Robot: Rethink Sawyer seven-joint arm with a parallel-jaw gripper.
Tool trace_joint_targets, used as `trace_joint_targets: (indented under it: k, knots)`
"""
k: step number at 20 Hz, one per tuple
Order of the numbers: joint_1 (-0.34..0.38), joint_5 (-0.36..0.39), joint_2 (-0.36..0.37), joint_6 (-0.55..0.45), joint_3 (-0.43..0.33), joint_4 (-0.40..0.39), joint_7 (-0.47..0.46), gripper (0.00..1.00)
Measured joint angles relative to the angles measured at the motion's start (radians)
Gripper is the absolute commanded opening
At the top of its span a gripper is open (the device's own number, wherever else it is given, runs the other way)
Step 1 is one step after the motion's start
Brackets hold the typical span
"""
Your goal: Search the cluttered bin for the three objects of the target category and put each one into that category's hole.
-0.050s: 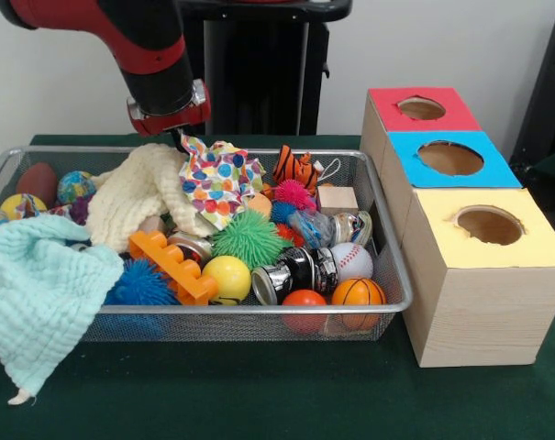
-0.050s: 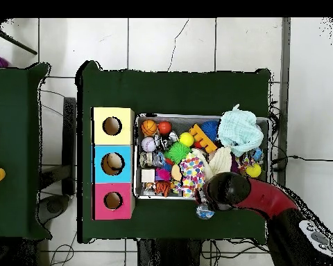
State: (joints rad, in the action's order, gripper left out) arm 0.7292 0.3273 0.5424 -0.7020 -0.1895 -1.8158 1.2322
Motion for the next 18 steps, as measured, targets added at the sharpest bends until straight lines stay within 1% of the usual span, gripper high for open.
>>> trace_joint_targets:
  k: [7,8,11,18]
  knots:
    - [0.005,0.002,-0.001,0.005,-0.001,0.000,0.000,0.00]
    - [0.007,0.002,-0.001,0.008,-0.002,0.000,0.000,1.00]
    - [0.023,0.007,-0.004,0.038,-0.001,-0.001,0.000,1.00]
    - [0.026,0.009,-0.006,0.048,-0.005,-0.002,0.000,1.00]
